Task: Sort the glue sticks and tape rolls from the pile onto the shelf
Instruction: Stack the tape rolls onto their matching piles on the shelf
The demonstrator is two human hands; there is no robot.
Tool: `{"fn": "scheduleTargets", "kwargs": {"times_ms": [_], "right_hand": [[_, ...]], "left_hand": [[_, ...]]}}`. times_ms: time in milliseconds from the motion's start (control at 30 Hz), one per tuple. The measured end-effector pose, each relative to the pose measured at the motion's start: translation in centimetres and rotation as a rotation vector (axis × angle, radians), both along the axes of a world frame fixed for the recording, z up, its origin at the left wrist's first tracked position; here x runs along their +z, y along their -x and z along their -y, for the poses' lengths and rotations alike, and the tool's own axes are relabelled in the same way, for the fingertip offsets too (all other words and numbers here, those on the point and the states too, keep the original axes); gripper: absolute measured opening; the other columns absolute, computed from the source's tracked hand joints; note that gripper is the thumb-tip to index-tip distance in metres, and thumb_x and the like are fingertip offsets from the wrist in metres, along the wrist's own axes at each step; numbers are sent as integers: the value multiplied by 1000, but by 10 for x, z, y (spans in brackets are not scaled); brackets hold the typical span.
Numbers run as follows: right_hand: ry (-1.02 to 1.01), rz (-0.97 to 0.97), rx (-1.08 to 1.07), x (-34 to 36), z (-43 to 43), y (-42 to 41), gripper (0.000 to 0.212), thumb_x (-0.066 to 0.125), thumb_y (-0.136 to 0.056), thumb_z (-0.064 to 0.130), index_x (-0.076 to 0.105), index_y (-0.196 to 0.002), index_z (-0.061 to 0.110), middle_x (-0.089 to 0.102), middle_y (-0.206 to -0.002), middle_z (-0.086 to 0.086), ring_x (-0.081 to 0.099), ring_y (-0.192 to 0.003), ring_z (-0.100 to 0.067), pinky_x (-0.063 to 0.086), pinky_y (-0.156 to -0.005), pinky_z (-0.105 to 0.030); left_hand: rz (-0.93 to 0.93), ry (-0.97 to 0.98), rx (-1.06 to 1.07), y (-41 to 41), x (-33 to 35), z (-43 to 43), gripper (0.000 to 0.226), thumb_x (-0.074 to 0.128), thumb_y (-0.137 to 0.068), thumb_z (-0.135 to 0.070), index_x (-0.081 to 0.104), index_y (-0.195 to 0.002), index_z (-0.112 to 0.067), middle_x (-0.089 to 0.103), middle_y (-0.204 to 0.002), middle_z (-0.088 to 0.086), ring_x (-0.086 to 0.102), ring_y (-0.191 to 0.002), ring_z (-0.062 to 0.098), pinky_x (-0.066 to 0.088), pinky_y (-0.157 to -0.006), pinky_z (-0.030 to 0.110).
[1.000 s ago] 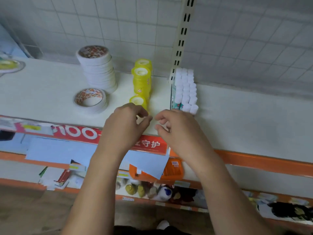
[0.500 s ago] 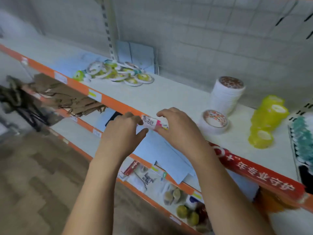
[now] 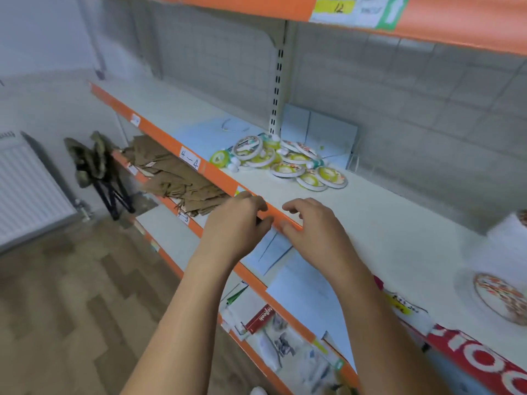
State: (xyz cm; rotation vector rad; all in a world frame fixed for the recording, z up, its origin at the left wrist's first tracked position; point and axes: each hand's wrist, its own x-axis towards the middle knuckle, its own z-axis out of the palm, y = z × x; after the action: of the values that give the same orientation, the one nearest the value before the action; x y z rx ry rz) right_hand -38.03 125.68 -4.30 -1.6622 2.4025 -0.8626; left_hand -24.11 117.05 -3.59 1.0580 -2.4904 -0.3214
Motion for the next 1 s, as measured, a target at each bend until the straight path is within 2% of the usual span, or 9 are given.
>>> {"fn": "scheduleTargets", "kwargs": {"times_ms": [167,300,467,700,767,900,1000], "right_hand": [[29,17,36,-1,68,9,29,58,-93,33,61,-121,27,59,-118,8,55,-107,-12,50,-87,-35],[22,9,84,-2,122,17,26,60,-93,27,64,-118,24,60,-117,7,56,-103,-11,48,-82,-31],[10,2,122,-9,179,17,25,63,-91,24,66,-115,22,63,-114,4,58,-100,-12,48,-82,-29],[24,21,46,-16,237,11,22,64,-90,19,68,-111,17,66,-105,-1,60,-95,-15,51,-84,-39],[32,32,-6,-18,249,9,21,64,-89,17,68,-110,16,65,-104,-2,60,-93,-15,52,-84,-39],[55,53,-119,-22,264,3,22,66,-88,15,69,-110,15,64,-106,-2,56,-85,-5,52,-83,-31],[61,26,-190,-25,272,-4,22,68,-87,14,69,-109,14,64,-106,-4,60,-91,-11,51,-84,-30]], "left_hand": [[26,-33,46,7,-8,65,28,54,-93,-42,64,-114,-25,60,-108,-6,60,-98,16,52,-73,35],[31,-60,84,14,-13,116,25,54,-93,-40,65,-111,-26,59,-106,-6,59,-95,17,48,-68,32],[39,-102,115,13,-24,172,22,55,-91,-35,65,-109,-26,58,-107,-4,58,-96,20,49,-71,34],[8,-103,56,13,-35,249,19,57,-90,-35,65,-104,-25,58,-103,-4,59,-94,19,50,-70,35],[1,-114,3,17,-36,268,23,57,-89,-37,64,-107,-25,57,-105,-3,59,-96,20,50,-72,35],[45,-125,-151,24,-41,296,51,64,-82,-50,55,-127,-27,52,-119,-1,56,-105,22,47,-76,33],[74,-130,-239,28,-45,312,57,71,-79,-46,53,-130,-26,52,-119,0,52,-111,24,47,-83,36]]}}
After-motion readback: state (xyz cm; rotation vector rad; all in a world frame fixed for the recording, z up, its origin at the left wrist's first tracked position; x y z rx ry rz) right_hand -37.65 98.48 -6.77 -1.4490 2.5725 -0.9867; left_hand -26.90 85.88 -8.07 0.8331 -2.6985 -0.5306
